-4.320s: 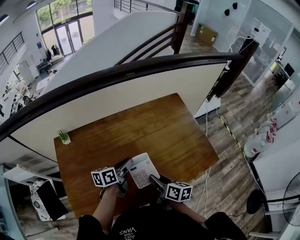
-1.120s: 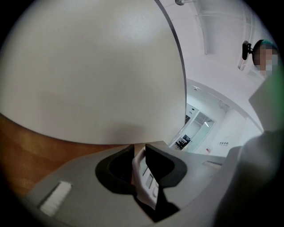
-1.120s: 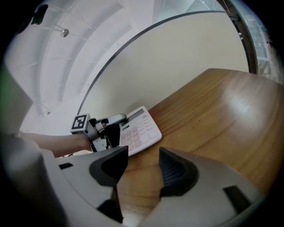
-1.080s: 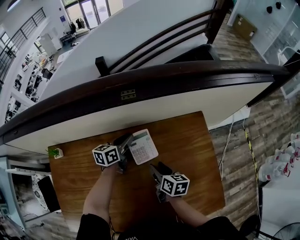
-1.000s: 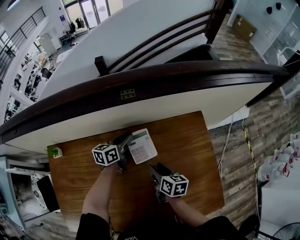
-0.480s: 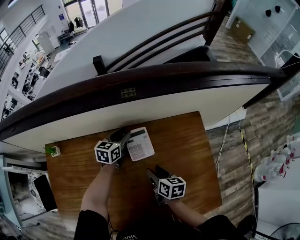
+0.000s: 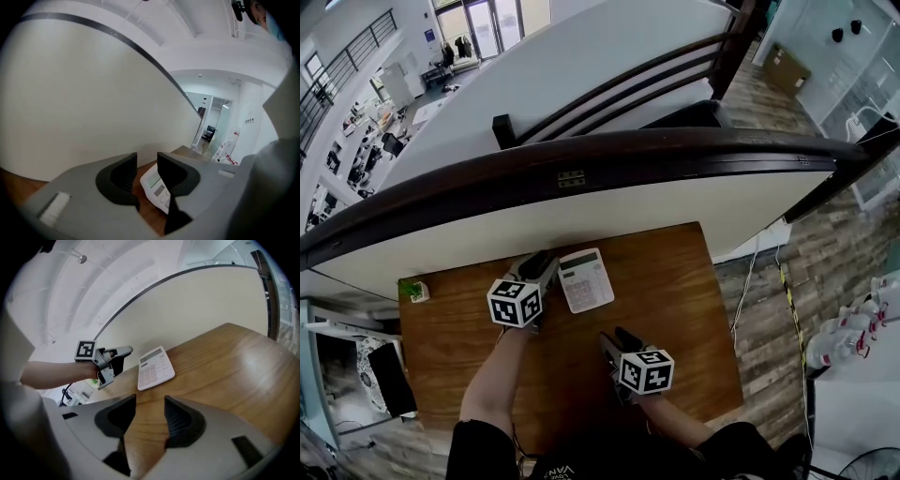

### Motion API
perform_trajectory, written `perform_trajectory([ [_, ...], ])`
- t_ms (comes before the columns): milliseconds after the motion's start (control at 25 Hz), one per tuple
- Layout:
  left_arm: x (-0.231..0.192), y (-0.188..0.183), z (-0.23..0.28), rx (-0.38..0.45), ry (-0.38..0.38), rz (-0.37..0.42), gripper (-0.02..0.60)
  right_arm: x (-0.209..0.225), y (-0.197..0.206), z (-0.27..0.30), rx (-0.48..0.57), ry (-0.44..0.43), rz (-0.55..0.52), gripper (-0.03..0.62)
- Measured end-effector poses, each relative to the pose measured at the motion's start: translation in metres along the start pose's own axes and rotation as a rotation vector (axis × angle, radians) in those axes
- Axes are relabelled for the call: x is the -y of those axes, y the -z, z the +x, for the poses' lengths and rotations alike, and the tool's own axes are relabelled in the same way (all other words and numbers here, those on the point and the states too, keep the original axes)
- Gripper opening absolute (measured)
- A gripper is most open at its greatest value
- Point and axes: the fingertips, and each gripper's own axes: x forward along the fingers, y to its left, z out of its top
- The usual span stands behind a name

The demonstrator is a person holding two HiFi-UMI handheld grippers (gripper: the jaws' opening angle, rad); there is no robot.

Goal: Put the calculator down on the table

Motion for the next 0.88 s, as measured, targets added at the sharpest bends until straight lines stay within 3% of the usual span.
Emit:
perform_trajectory([
  [320, 0.029, -0.009, -0.048, 0.030, 0.004, 0.031, 0.127, -0.020, -0.001, -0.030, 0.039, 0.027, -0.058, 0.186],
  [520, 0.053, -0.002, -0.082, 0.058, 0.034, 0.019, 0.046, -0.028, 0.002, -0.052, 0.074, 0.060, -0.083, 0.177],
  [760, 0.087, 0.019, -0.126, 0.065, 0.079, -0.005, 0.011, -0.045, 0.013, -0.078, 0.111, 0.098, -0.120, 0.074],
  [880, 0.102, 0.032, -0.148, 0.050, 0.100, 0.004, 0.011, -0.057, 0.020, -0.087, 0.145, 0.101, -0.108, 0.056],
])
